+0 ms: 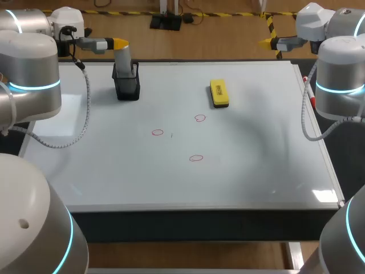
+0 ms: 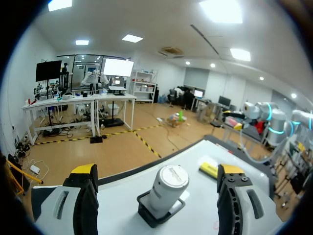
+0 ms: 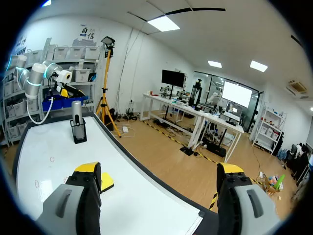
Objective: Pick up the inspection probe, press it on each red-marked spot on the whiteboard one by one, put down the probe, pick up the eraser, and wipe off all the red marks.
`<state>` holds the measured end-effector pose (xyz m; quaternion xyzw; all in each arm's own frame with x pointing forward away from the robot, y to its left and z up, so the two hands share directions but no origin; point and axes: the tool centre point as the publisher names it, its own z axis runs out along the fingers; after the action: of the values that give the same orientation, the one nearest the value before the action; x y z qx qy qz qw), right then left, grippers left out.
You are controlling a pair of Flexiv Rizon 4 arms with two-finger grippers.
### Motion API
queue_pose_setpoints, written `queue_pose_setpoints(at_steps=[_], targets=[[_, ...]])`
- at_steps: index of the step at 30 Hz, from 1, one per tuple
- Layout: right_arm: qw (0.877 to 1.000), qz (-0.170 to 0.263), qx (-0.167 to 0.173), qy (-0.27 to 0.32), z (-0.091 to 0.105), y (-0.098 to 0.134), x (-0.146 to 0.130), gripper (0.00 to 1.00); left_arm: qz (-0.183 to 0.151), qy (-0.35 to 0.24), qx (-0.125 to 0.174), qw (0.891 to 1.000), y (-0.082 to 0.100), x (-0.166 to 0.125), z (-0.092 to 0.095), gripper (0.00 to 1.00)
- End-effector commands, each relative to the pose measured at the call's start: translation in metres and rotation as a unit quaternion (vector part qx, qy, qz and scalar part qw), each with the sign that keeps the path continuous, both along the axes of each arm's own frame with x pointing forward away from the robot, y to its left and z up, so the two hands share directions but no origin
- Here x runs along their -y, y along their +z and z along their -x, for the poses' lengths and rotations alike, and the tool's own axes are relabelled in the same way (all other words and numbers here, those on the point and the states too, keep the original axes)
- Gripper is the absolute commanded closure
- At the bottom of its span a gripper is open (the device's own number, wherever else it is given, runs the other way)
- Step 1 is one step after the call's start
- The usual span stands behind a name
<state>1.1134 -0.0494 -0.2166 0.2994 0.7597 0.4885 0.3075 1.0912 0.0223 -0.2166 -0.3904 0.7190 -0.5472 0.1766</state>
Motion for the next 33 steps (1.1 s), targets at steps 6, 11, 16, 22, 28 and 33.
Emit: queue_pose_setpoints(at_steps=[6, 11, 16, 22, 28, 33], targets=[[1.000, 0.000, -0.001, 0.000, 0.000, 0.000, 0.000, 0.00, 0.000, 0.001, 0.001, 1.000, -0.001, 0.000, 0.000, 0.00], [1.000, 0.000, -0.001, 0.000, 0.000, 0.000, 0.000, 0.00, 0.000, 0.001, 0.001, 1.000, -0.001, 0.000, 0.000, 0.00], [1.000, 0.000, -0.001, 0.000, 0.000, 0.000, 0.000, 0.00, 0.000, 0.001, 0.001, 1.000, -0.001, 0.000, 0.000, 0.00], [1.000, 0.000, -0.001, 0.000, 0.000, 0.000, 0.000, 0.00, 0.002, -0.061, 0.022, 0.998, -0.004, 0.009, 0.001, 0.00], [1.000, 0.000, -0.001, 0.000, 0.000, 0.000, 0.000, 0.00, 0.004, -0.145, 0.053, 0.988, -0.006, 0.022, 0.006, 0.00], [1.000, 0.000, -0.001, 0.000, 0.000, 0.000, 0.000, 0.00, 0.014, -0.213, 0.081, 0.974, -0.008, 0.027, 0.009, 0.00]])
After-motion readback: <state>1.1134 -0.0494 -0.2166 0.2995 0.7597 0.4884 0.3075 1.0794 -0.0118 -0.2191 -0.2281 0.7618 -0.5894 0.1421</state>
